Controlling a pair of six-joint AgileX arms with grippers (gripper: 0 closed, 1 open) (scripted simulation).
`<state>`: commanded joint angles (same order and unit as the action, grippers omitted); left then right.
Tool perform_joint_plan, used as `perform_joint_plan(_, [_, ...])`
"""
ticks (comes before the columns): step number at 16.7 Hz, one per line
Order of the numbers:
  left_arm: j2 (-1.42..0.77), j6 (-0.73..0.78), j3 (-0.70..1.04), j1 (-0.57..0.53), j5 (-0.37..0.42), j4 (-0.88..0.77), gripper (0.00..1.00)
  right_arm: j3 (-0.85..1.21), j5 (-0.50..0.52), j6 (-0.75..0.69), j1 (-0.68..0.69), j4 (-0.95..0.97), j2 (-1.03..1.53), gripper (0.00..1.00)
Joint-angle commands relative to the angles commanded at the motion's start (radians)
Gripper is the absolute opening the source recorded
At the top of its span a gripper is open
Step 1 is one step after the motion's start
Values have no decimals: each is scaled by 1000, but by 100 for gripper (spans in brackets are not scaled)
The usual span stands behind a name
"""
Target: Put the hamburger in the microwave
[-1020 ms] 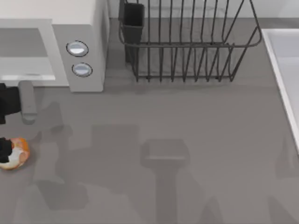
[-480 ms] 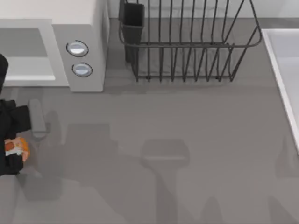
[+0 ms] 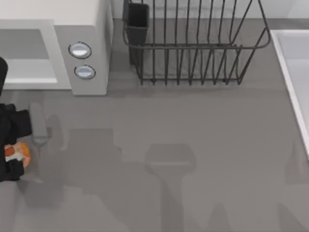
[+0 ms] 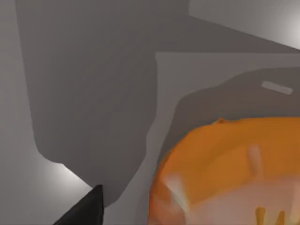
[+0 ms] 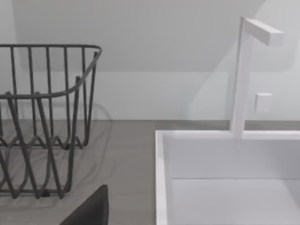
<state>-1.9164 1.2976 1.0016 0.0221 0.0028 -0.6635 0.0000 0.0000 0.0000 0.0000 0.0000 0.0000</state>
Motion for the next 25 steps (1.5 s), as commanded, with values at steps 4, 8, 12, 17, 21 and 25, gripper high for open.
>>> perform_joint_plan(4, [0,0,0,0,0,0,55,0,0,0,0,0,0,100])
perform_joint_plan(8, [0,0,0,0,0,0,25,0,0,0,0,0,0,100])
perform_joint_plan(12, [0,0,0,0,0,0,0,0,0,0,0,0,0,100])
perform_joint_plan(17, [0,0,0,0,0,0,0,0,0,0,0,0,0,100])
perform_joint_plan(21, [63,-18,23,-2,7,-77,0,0,0,0,0,0,0,100])
perform_joint_plan(25, [104,-16,107,-3,7,-188,0,0,0,0,0,0,0,100])
